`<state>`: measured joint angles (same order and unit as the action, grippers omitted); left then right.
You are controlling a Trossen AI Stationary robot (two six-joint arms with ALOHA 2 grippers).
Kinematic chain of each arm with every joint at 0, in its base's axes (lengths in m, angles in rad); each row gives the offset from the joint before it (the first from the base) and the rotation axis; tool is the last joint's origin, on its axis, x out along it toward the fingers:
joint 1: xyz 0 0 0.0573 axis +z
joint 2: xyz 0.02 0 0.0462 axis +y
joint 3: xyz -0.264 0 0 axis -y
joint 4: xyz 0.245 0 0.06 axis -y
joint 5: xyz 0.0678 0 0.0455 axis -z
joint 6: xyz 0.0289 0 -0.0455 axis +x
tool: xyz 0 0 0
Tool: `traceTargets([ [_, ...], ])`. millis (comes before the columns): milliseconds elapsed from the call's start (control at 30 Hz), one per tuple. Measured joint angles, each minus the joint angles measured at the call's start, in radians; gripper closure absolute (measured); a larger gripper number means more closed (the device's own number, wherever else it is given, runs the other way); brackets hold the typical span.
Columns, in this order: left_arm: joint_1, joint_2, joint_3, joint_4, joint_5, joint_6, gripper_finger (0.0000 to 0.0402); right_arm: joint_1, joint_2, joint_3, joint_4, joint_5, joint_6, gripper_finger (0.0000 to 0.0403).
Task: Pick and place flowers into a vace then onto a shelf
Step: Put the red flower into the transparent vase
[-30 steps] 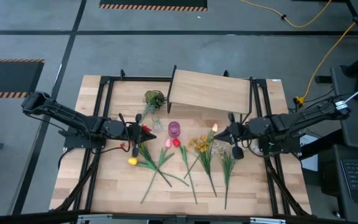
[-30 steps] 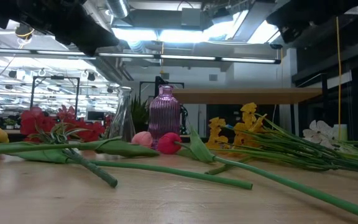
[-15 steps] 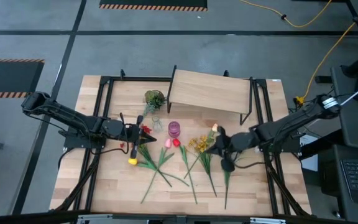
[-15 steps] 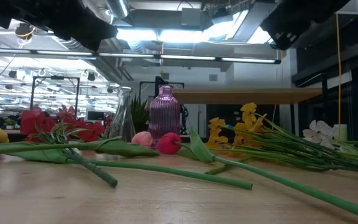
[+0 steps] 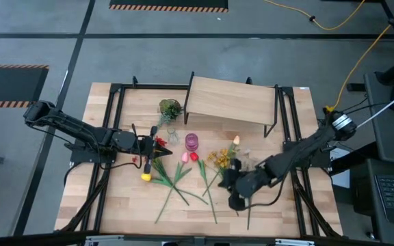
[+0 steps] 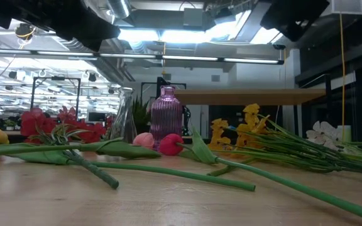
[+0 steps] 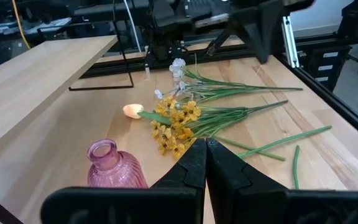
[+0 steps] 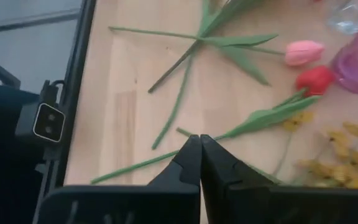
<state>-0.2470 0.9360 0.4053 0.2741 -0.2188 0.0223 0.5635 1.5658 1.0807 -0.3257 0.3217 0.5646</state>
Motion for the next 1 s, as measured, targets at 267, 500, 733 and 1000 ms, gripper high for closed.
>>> traceTargets([
  [267,0.0,0.0,0.0,-0.008,-0.023,0.001,0.0398,0.033,0.146,0.119,-0.02,0.0,0.107,0.0402],
  [500,0.0,0.0,0.0,-0.008,-0.027,0.072,0.0398,0.063,0.251,0.219,-0.187,0.001,0.344,0.0402],
  [733,0.0,0.0,0.0,-0.009,-0.027,0.078,0.0398,0.06,0.318,0.255,-0.227,0.037,0.431,0.0401],
  [1000,0.0,0.0,-0.002,-0.017,-0.027,0.08,0.0398,0.052,0.351,0.256,-0.218,0.037,0.427,0.0376],
])
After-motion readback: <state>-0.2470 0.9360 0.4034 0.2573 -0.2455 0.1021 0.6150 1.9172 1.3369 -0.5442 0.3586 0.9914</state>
